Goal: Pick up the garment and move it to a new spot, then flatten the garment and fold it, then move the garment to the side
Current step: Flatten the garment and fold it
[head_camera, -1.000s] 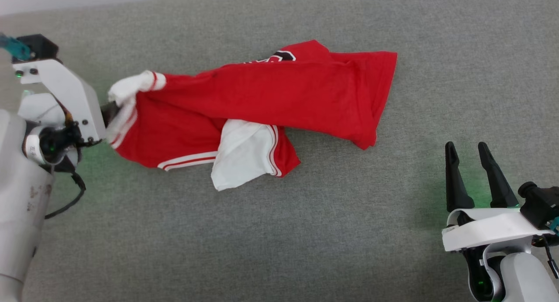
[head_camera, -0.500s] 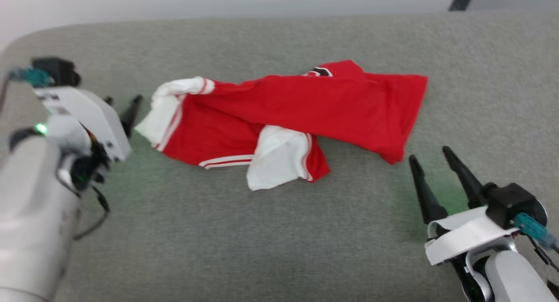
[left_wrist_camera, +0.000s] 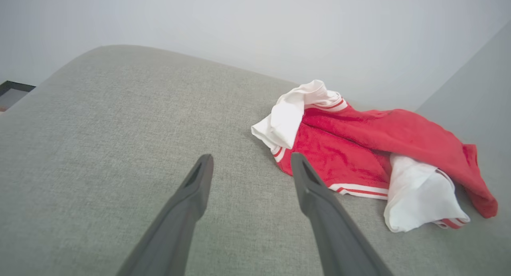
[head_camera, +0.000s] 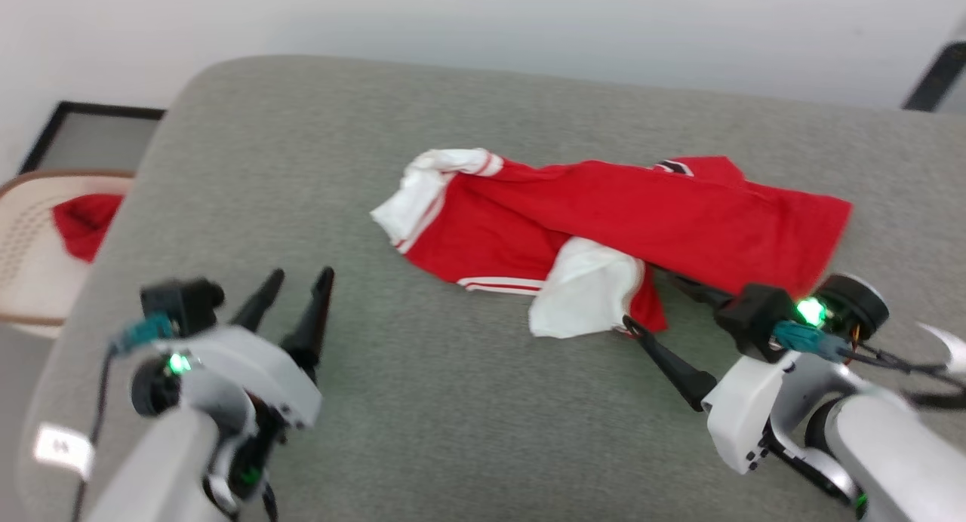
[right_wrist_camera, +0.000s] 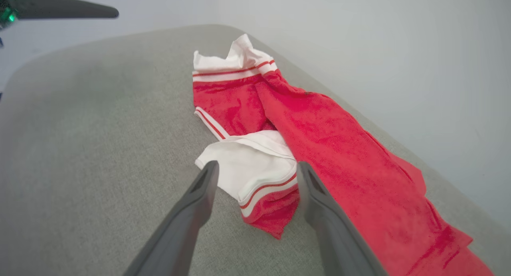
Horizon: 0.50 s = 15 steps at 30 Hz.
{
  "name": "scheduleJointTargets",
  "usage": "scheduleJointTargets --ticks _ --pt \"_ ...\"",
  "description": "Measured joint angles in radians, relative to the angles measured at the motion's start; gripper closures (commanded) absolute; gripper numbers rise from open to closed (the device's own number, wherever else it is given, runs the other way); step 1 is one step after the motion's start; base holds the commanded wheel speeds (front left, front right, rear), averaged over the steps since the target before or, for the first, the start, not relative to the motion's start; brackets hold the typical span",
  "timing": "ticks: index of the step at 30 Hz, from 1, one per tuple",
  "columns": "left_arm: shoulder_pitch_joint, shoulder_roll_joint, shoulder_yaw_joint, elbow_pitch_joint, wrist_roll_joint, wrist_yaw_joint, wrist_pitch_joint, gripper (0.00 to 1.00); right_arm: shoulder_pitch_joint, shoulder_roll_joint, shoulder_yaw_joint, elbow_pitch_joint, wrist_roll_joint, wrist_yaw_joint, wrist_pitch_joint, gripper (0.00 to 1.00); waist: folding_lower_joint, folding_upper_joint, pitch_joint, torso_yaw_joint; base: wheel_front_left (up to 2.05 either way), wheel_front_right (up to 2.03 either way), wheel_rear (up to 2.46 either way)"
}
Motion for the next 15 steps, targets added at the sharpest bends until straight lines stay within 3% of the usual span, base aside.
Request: scheduleJointTargets --ticks 8,12,15 --pt "0.171 -0.049 -0.043 -0.188 0.099 0.119 -0.136 0.0 -0.275 -0.215 0.343 -0.089 0.094 0.0 0.167 0.0 0.0 0.0 -0.014 0.108 0.0 0.0 0.0" --pt "0.211 -0.076 -0.065 -0.237 0.126 0.144 -0.164 0.0 -0.434 -0.296 0.563 -0.092 0.145 0.0 0.208 0.0 0.0 0.0 -0.009 0.158 0.0 0.0 0.0" --pt "0.23 -0.101 -0.076 -0.254 0.131 0.15 -0.174 0.0 -0.533 -0.319 0.621 -0.079 0.169 0.0 0.225 0.0 0.0 0.0 0.0 0.189 0.0 0.0 0.0"
